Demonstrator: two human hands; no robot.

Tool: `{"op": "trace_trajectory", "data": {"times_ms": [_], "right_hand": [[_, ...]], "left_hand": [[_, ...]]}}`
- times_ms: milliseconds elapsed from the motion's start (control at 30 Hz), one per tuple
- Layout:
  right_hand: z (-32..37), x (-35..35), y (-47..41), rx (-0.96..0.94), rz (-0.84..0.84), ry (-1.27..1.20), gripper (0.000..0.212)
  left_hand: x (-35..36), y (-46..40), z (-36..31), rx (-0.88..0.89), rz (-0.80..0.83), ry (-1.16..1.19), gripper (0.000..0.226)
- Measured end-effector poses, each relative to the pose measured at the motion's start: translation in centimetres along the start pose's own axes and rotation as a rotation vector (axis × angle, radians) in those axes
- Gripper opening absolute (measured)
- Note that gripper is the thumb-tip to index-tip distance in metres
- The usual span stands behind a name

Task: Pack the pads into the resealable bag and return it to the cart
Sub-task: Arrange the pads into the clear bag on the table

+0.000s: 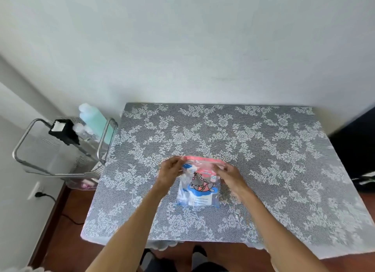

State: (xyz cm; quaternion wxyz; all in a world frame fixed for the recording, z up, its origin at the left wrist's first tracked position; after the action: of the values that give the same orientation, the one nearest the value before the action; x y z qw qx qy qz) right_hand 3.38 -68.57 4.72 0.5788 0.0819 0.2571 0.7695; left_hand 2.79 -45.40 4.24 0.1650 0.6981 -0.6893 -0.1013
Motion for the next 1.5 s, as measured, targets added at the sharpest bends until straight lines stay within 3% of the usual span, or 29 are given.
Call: {"op": "trace_trajectory", "data": {"times_ms": [133, 267, 433, 567, 733, 867, 1033, 1200, 1300, 1400, 1500], "right_hand": [[1.1, -0.1, 0.4, -0.019, 0.028, -0.075, 0.064], [1.1, -0.4, 0.3, 0.003, -0.030, -0.025, 0.038], [2.1, -1.1, 0.5, -0.070, -0.062, 0.027, 0.023], [2.3, -1.8, 0.3, -0.149, -0.021, 0.098, 0.034], [3.0, -1.6, 0.7, -0.161, -0.060, 0.091, 0.041], [3.3, -1.5, 0.9, -0.147, -0.082, 0.029, 0.036], [3.2, -2.1, 1.1, -0.146, -0.049, 0.007, 0.028], [3.0, -2.1, 1.1, -0.105, 0.091, 0.112, 0.052], [3.3, -2.3, 0.9, -0.109, 0.069, 0.115, 0.059], [3.7, -2.4, 0.7, -0.126, 0.037, 0.120, 0.048], [3.3, -2.7, 0.7, -0.131, -0.027, 0.164, 0.041]], "left_hand": [[0.1, 0.4, -0.9, 0.047, 0.000, -0.035, 0.010], [-0.2, 0.5, -1.8, 0.074, -0.026, -0.073, 0.009], [-0.8, 0.8, -3.1, 0.084, -0.012, -0.068, 0.011], [-1.3, 1.0, -3.9, 0.062, 0.080, -0.112, 0.025], [-1.1, 1.3, -4.6, 0.090, 0.127, -0.074, 0.020], [0.5, 1.8, -2.8, -0.007, 0.208, 0.023, 0.055], [1.0, 2.5, -0.9, 0.024, 0.167, -0.158, 0.034], [1.1, 2.3, -1.4, 0.043, 0.173, -0.154, 0.011], [1.2, 2.3, -1.9, 0.037, 0.192, -0.172, 0.016], [1.8, 2.8, -1.3, -0.018, 0.272, -0.156, 0.044], [2.2, 3.3, 0.8, -0.059, 0.313, -0.268, 0.039]]}}
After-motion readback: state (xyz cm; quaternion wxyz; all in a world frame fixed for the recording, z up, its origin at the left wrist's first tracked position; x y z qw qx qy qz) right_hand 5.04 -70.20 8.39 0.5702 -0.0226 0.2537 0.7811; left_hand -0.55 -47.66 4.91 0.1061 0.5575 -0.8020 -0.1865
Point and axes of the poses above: each hand's wrist, its own y-axis away from the middle knuckle, its own x-axis out of the palm, z = x × y, the point moved 4 cm from there along -y, towards the middle knuckle, and after that the axes turned 3 degrees about z, right-handed, at the moved point
